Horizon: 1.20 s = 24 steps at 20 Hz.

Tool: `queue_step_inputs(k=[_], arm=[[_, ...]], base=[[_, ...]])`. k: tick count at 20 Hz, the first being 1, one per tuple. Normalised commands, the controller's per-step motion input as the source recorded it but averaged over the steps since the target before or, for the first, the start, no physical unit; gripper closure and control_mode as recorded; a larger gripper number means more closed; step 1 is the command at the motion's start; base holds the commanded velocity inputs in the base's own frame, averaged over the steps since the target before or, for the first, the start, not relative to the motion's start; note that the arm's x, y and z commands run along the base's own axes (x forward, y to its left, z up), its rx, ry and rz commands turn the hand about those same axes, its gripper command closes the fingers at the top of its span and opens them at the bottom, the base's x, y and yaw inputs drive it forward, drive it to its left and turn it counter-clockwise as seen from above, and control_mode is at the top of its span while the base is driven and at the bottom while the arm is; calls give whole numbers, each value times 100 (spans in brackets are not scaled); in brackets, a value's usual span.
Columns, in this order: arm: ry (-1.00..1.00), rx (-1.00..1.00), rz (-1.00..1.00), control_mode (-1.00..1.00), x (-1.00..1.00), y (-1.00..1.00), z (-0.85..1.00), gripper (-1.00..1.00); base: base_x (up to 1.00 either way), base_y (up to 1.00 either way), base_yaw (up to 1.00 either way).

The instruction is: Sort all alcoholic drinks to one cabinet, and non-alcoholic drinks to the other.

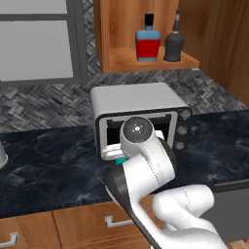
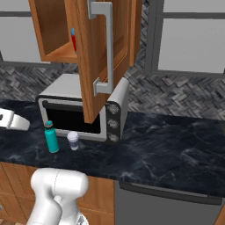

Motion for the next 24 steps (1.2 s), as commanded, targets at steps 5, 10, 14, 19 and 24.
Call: queue_step_inputs(k=[5, 10, 14, 19, 24], arm=[[-21, 0, 0, -100, 14, 1, -74, -100], [-15, 1, -2, -100, 32, 0, -55, -100], [-9, 5, -10, -100, 25, 3, -54, -100], [0, 10, -12, -100, 28, 0, -16, -100], [8, 14, -3, -100, 23, 0, 0, -100]], base=[[0, 0, 0], [0, 0, 0], [0, 0, 0], [0, 0, 0], [0, 0, 0]])
